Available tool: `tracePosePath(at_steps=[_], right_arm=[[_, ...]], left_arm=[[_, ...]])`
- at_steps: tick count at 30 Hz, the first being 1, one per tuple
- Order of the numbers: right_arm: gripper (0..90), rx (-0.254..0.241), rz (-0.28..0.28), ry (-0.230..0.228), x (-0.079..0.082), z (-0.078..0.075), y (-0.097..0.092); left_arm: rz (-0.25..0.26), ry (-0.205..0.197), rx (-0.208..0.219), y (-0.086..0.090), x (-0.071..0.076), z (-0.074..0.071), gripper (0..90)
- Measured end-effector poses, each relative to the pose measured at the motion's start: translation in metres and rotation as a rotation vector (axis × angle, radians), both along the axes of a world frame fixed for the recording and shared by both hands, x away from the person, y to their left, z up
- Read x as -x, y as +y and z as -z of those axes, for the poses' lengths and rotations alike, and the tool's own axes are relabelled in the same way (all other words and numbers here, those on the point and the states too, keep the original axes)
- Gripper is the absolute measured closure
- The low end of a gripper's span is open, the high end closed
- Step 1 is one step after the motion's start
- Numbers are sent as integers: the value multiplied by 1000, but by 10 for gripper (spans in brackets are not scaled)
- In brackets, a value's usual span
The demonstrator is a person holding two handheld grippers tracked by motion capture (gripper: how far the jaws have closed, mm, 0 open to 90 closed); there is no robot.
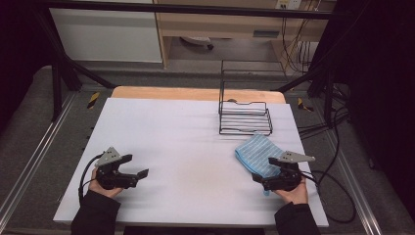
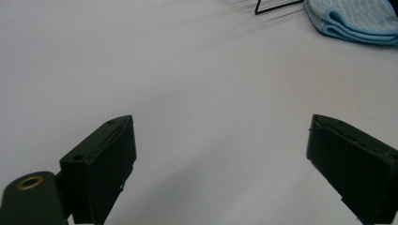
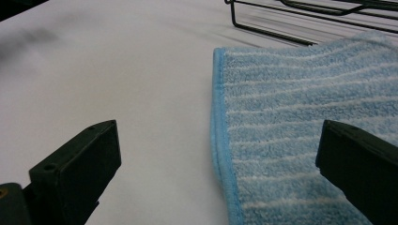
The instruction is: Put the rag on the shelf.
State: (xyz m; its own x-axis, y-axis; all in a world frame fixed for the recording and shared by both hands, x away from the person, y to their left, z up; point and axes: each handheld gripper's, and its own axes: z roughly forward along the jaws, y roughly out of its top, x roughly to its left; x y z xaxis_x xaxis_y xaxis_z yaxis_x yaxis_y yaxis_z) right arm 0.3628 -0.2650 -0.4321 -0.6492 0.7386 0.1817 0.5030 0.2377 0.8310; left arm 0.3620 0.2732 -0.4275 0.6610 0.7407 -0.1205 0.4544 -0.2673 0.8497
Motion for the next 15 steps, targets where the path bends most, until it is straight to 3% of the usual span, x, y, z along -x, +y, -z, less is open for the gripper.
tracePosePath(at_steps=[6,15], right_arm=[[22,15,5,1,-1,0,0],[135,74,7,32,-5,2,4]], left_arm=[[-2,2,1,0,0,0,88],[2,4,-13,-1,-1,1,96]])
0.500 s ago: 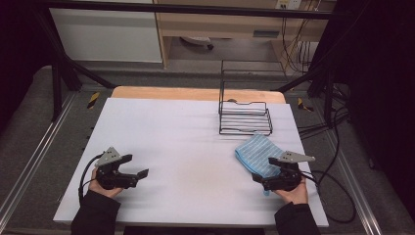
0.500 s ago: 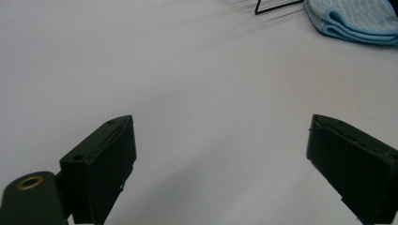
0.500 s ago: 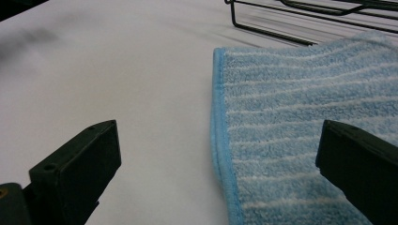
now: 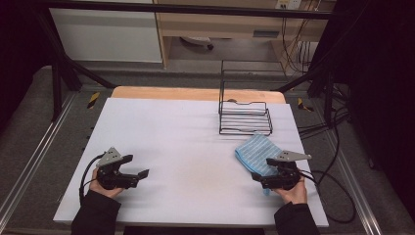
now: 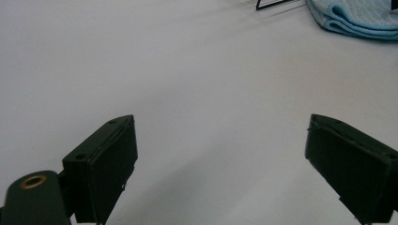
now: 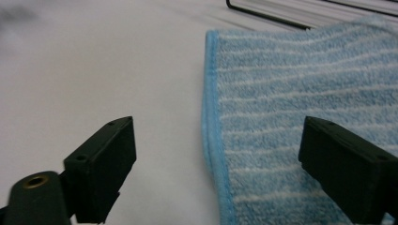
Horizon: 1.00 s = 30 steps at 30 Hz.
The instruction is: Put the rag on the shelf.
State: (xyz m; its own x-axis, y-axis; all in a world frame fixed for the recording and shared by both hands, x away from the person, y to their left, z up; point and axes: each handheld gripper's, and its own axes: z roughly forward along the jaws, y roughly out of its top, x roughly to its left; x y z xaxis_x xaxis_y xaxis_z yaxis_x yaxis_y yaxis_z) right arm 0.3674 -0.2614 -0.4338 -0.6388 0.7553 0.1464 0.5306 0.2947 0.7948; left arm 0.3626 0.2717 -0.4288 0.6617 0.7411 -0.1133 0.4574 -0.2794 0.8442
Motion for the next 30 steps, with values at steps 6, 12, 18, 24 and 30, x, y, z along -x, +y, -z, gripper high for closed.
tracePosePath(at_steps=[6,12,18,24,30], right_arm=[[285,103,4,18,-4,4,2],[433,197,-24,19,-8,8,3],[488,265,-50,9,-7,10,4],[533,316,-67,-8,-8,11,7],[609,331,-70,-9,-10,11,7]], left_arm=[[4,3,-14,-2,-1,1,102],[6,4,-20,-2,-1,1,107],[3,3,-25,-3,-2,2,110],[5,7,-34,-3,-2,2,115],[4,9,-34,-4,-3,3,118]])
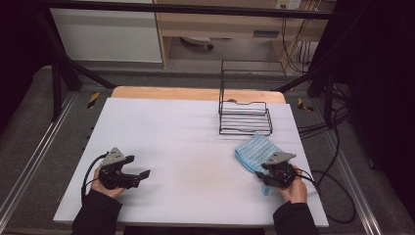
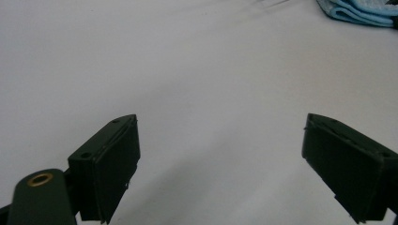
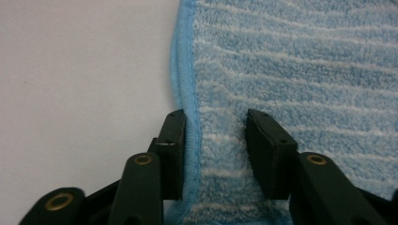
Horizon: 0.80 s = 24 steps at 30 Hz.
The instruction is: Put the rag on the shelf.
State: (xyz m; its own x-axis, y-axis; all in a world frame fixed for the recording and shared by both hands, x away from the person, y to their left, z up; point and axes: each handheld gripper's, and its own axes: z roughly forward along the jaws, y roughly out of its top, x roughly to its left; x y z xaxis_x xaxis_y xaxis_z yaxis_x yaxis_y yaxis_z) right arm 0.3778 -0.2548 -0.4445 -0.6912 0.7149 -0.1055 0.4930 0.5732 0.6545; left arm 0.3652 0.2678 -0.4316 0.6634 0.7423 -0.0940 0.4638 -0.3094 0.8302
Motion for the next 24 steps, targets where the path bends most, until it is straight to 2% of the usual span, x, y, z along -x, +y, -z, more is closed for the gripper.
tracePosePath(at_steps=[9,20,24], right_arm=[[732,-13,22,15,-4,-3,-2],[782,-36,84,25,-3,-7,-1],[787,-52,89,25,-2,-10,0]], left_arm=[[0,2,2,0,0,0,122],[-1,2,0,1,-1,0,125],[-1,-1,-2,1,-1,0,126]])
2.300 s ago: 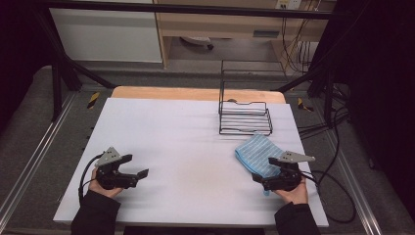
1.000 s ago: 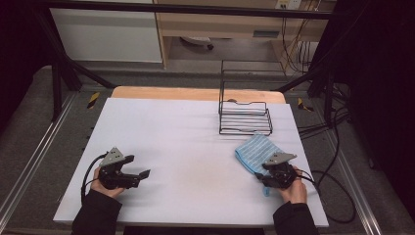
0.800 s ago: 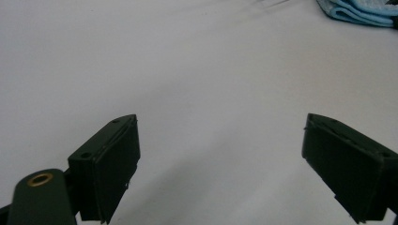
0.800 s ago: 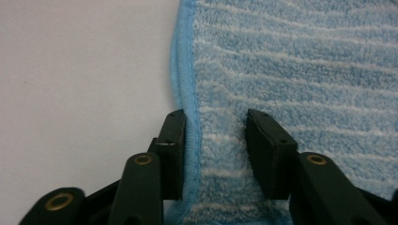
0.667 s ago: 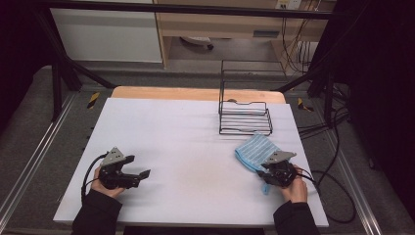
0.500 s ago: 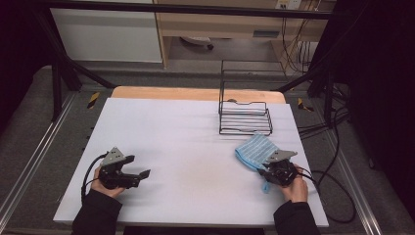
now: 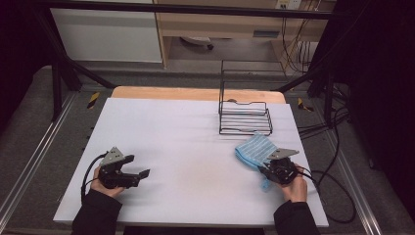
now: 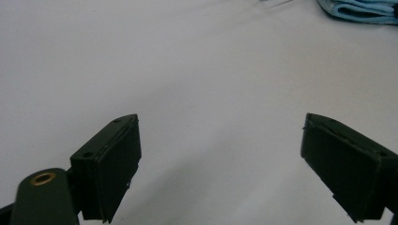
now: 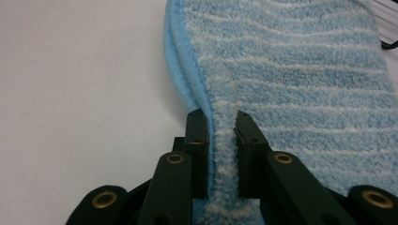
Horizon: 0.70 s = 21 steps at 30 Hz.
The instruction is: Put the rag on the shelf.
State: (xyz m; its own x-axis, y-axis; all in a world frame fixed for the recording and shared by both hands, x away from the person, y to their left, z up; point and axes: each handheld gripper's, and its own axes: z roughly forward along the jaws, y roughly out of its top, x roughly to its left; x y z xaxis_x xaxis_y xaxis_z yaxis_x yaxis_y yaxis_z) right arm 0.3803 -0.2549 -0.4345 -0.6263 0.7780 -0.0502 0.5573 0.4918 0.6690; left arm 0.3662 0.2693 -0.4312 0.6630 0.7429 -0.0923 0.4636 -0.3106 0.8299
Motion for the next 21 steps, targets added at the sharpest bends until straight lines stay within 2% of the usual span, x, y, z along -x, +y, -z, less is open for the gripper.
tracePosePath(at_steps=[6,14,21], right_arm=[[791,-51,1,7,2,-4,1],[792,-77,-22,32,5,-7,12],[791,-145,-9,56,8,-9,24]], left_arm=[[-1,1,1,0,0,0,127],[1,-1,-2,0,0,0,127],[0,-1,-3,0,0,0,127]])
